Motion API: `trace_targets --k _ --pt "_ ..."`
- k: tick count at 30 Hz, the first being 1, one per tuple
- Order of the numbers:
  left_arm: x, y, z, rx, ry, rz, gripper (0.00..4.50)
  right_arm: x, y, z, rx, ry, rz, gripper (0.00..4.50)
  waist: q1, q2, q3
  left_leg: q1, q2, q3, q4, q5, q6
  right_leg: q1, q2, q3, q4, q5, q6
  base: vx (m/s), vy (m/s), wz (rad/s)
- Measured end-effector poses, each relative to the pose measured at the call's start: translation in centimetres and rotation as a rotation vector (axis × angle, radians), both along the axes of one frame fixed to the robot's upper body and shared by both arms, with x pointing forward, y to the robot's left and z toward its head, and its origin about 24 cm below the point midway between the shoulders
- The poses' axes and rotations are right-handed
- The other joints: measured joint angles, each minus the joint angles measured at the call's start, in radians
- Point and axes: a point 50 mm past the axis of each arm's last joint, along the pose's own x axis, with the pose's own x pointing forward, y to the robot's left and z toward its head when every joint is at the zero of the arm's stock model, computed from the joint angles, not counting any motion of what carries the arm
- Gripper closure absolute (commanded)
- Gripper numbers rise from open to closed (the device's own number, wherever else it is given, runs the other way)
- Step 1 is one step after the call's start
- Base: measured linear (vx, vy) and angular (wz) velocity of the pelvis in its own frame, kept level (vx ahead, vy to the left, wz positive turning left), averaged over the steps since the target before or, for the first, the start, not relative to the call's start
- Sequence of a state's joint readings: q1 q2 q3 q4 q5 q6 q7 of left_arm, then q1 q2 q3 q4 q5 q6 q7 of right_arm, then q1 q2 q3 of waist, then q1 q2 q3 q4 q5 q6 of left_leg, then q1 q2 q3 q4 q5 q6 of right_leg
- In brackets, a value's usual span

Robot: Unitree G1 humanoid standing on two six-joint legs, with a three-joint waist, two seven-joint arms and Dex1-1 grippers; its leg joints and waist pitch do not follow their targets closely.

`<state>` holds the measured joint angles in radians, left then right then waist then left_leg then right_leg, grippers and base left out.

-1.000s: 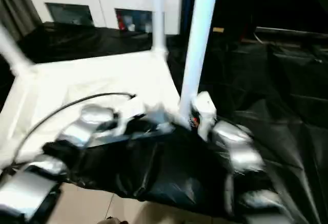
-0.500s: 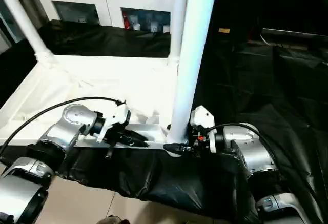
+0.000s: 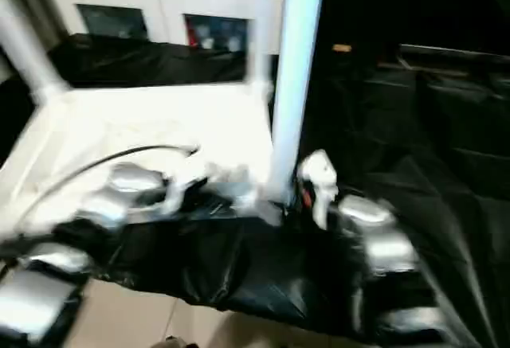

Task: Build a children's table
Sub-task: Rotate leg to tighten

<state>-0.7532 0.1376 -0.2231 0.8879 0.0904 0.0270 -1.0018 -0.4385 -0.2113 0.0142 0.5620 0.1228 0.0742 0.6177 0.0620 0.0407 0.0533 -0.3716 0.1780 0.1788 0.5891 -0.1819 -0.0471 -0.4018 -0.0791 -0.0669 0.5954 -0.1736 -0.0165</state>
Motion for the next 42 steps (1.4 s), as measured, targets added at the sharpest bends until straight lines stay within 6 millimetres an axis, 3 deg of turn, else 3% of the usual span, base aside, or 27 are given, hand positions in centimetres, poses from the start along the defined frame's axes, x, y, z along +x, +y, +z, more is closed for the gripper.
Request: trace_targets --k 4,6,7,15,18,24,31,42 --pt "0.3 -1.1 0.0 0.005 -0.039 0.082 4.5 0.9 1.0 0.0 -0.01 -0.018 -0.172 1.78 -0.003 0.002 -0.002 0.0 0.0 0.0 -0.003 0.0 0.0 0.0 0.0 -0.001 0.0 0.0 0.0 0.0 0.0 0.0" --pt "0.4 -1.6 -0.1 0.002 -0.05 0.104 4.5 1.1 1.2 -0.1 -0.013 -0.035 -0.227 1.08 -0.001 0.002 -0.002 0.0 0.0 0.0 -0.003 0.0 0.0 0.0 0.0 -0.001 -0.001 0.0 0.001 0.0 0.0 0.0" --pt "0.4 -1.7 -0.1 0.002 -0.053 0.106 4.5 1.1 1.2 -0.2 -0.017 -0.04 -0.235 1.08 0.0 0.003 -0.002 0.0 0.0 0.0 -0.003 0.0 0.0 0.0 0.0 -0.001 -0.001 0.0 0.001 0.0 0.0 0.0" --pt "0.3 -1.2 0.0 0.004 -0.062 0.072 4.5 0.7 0.6 -0.2 -0.027 -0.065 -0.103 0.48 -0.003 0.002 -0.002 -0.001 -0.002 0.0 -0.003 0.0 0.001 0.0 -0.001 -0.001 -0.001 0.0 0.001 0.0 0.0 0.0" --pt "0.2 -0.6 0.1 0.006 -0.057 0.029 4.5 0.4 0.1 -0.1 -0.033 -0.061 -0.007 0.48 -0.004 0.003 -0.001 -0.001 -0.001 0.0 -0.004 0.0 0.001 -0.001 -0.001 -0.002 -0.001 0.0 0.001 0.0 0.0 0.0" --pt "-0.9 1.5 0.1 0.004 0.002 -0.178 4.5 -1.4 -1.4 0.8 -0.045 -0.036 0.36 0.48 0.005 0.003 -0.001 -0.003 0.001 -0.001 -0.002 0.002 0.005 -0.001 0.0 -0.003 0.0 0.0 0.001 0.0 0.0 0.0" --pt "-1.5 2.8 0.3 0.012 0.04 -0.297 4.5 -2.5 -1.5 1.4 -0.079 -0.005 0.604 0.48 0.029 0.001 0.0 -0.004 0.001 0.0 0.001 0.0 0.001 -0.001 0.0 -0.002 0.0 0.0 0.0 0.0 0.0 0.0" --pt "-2.2 3.6 0.3 0.009 0.077 -0.385 4.5 -3.1 -1.2 1.7 -0.068 0.045 0.733 1.61 0.039 0.001 0.0 -0.005 0.002 0.0 0.002 0.0 0.001 -0.002 0.0 -0.003 0.0 0.0 0.0 0.0 0.0 0.0"
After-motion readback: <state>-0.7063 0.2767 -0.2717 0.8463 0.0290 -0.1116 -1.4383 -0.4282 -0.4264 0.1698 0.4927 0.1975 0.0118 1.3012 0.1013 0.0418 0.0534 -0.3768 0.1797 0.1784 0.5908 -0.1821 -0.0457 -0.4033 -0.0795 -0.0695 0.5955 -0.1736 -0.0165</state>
